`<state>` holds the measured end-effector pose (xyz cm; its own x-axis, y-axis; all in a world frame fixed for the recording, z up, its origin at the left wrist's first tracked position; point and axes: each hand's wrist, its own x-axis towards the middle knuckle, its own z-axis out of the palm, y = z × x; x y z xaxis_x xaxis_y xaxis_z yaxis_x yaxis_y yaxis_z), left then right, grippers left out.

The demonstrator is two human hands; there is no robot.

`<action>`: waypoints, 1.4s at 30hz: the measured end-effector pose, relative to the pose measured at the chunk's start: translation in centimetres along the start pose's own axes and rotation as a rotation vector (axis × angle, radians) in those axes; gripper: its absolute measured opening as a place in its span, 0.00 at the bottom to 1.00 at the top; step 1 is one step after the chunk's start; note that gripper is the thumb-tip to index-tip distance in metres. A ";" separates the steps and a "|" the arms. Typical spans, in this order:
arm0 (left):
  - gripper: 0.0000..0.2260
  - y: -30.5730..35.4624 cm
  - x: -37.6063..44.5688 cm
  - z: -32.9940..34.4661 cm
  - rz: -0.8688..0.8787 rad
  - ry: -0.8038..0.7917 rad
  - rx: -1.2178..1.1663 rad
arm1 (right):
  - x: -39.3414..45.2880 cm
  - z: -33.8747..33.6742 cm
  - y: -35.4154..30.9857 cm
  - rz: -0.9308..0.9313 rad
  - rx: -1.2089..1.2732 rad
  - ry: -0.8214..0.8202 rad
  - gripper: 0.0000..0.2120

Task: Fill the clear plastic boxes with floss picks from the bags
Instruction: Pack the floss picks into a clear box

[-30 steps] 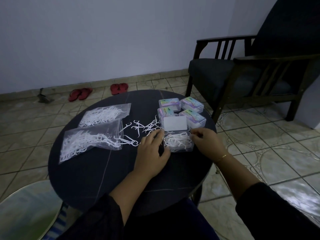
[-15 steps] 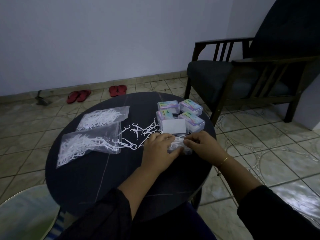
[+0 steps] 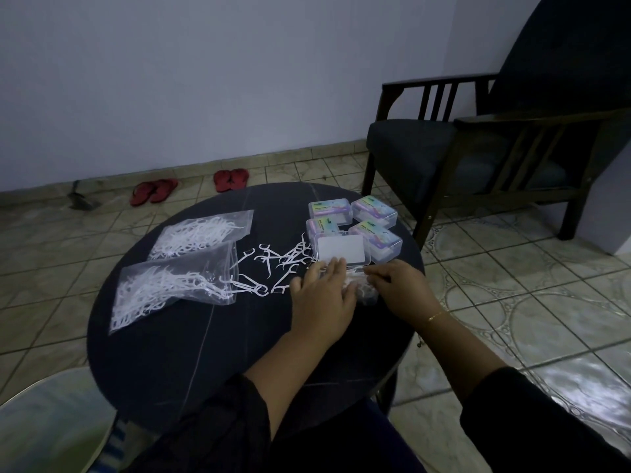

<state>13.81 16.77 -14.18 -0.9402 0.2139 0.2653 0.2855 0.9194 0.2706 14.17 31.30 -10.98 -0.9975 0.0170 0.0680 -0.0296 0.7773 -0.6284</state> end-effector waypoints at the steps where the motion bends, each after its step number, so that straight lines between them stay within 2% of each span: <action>1: 0.27 -0.1 -0.1 -0.1 0.006 -0.009 -0.016 | 0.0 0.0 0.0 0.009 0.023 -0.002 0.15; 5: 0.35 -1.0 -0.6 -0.7 0.037 0.013 -0.095 | 0.0 -0.3 0.4 0.060 0.147 0.026 0.14; 7: 0.32 -1.5 -0.7 -0.7 0.067 0.029 -0.090 | 0.0 -0.5 0.5 0.064 0.171 0.001 0.15; 10: 0.24 -1.7 -0.4 -0.6 0.059 0.015 -0.050 | -0.4 -1.2 0.2 0.021 0.142 -0.133 0.19; 13: 0.19 -1.3 0.0 -0.6 0.009 0.018 -0.055 | -0.4 -1.3 -0.1 -0.006 0.076 -0.142 0.25; 21: 0.21 -1.0 0.5 -0.5 -0.002 0.029 -0.199 | 0.4 -0.8 -0.3 0.034 0.040 -0.092 0.18; 30: 0.22 -1.3 -0.1 0.0 0.030 0.009 -0.212 | 1.3 -0.1 -0.5 0.064 0.010 -0.061 0.13; 33: 0.26 -1.5 -0.3 0.1 0.028 0.028 -0.316 | 1.1 -0.4 0.0 0.049 0.080 -0.057 0.11; 36: 0.30 -1.9 -0.5 0.1 -0.008 0.093 -0.397 | 0.7 -0.7 0.6 0.038 0.146 -0.119 0.15; 39: 0.26 -2.2 -0.5 -0.2 -0.037 0.086 -0.372 | 0.4 -0.4 0.9 0.034 0.112 -0.170 0.22; 42: 0.19 -2.4 -0.4 -0.2 -0.063 0.091 -0.362 | 0.8 0.1 0.9 0.055 0.068 -0.150 0.19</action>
<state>13.55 14.44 -14.77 -0.9421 0.1157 0.3149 0.2907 0.7498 0.5944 13.38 31.92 -11.56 -0.9959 -0.0399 -0.0810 0.0260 0.7331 -0.6796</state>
